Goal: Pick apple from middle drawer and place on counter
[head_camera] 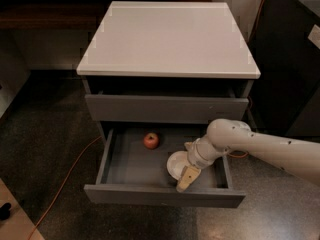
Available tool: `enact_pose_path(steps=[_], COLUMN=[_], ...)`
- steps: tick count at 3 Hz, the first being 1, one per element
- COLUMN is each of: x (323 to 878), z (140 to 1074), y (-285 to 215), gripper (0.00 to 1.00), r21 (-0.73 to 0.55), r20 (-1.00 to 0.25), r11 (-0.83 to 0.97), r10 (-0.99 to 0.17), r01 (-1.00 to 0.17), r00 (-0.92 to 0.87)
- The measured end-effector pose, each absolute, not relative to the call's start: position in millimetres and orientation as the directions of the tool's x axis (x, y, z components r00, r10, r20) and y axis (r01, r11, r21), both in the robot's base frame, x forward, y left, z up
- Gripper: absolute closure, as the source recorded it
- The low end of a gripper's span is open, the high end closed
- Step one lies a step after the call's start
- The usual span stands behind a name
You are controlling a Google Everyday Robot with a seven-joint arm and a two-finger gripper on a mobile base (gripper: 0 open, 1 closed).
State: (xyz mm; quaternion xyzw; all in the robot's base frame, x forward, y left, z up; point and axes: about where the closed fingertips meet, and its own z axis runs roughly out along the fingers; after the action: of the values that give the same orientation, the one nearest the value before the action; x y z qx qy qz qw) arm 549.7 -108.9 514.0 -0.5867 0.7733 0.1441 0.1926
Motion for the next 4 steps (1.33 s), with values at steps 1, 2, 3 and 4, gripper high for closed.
enact_pose_path(steps=[1, 2, 3, 4], x=[569, 591, 613, 629], z=[509, 500, 492, 496], y=[-97, -87, -82, -78], gripper=[0.00, 0.00, 0.00, 0.00], r21=[0.020, 0.024, -0.016, -0.004], r20=[-0.491, -0.513, -0.530, -0.573], r11=[0.381, 0.512, 0.612, 0.680], r10=[-0.802, -0.731, -0.676, -0.602], r01=[-0.924, -0.859, -0.791, -0.733], r00=[-0.341, -0.450, -0.512, -0.556])
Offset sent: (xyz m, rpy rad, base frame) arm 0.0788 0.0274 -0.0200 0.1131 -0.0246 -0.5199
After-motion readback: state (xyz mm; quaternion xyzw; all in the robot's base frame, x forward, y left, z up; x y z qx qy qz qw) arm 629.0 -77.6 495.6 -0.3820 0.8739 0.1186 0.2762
